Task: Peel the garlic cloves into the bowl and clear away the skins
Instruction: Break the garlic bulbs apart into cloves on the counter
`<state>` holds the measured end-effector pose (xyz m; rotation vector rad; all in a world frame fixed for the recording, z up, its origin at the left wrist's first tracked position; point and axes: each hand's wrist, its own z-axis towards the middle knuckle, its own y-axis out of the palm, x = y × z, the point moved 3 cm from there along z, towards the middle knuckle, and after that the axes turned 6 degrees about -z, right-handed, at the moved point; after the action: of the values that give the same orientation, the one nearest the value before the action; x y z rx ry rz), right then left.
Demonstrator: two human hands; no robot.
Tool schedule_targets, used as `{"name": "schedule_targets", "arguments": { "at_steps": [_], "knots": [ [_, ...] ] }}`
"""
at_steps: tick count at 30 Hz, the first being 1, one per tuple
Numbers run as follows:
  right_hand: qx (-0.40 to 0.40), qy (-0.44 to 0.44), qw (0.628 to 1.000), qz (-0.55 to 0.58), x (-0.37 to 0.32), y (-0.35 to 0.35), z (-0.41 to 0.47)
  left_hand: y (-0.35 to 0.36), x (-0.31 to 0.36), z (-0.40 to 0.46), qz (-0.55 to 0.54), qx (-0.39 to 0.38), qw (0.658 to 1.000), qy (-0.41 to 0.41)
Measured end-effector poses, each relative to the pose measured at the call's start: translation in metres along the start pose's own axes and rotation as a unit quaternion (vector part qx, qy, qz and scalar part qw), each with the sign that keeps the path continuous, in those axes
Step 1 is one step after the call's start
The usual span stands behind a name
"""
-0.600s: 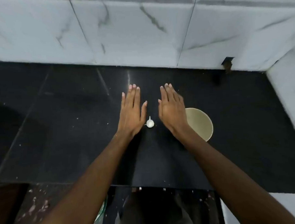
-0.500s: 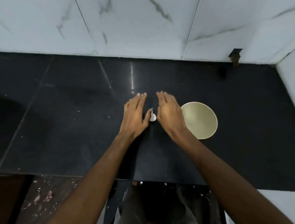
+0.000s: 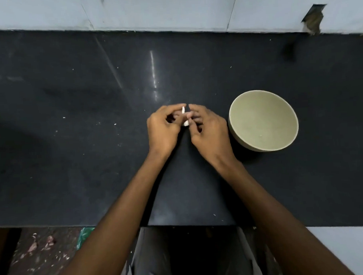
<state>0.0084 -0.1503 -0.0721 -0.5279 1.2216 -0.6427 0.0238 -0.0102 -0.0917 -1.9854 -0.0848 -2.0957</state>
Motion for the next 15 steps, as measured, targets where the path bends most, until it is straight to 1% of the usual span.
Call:
{"name": "schedule_targets", "arguments": {
  "at_steps": [2, 4, 11, 15],
  "knots": [
    [-0.037, -0.017, 0.998, 0.045, 0.009, 0.002, 0.007, -0.005, -0.007, -0.004, -0.083, 0.012, 0.996, -0.018],
    [-0.045, -0.04, 0.996, 0.072, 0.017, 0.004, 0.006, -0.008, -0.007, -0.006, -0.113, -0.001, 0.994, -0.005],
    [-0.041, -0.058, 0.987, 0.146, 0.021, 0.001, -0.007, -0.02, -0.008, -0.02, -0.132, -0.038, 0.99, 0.016],
    [-0.045, -0.089, 0.988, 0.116, 0.022, -0.002, -0.022, -0.027, -0.008, -0.041, -0.085, -0.042, 0.995, 0.016]
  ]
}}
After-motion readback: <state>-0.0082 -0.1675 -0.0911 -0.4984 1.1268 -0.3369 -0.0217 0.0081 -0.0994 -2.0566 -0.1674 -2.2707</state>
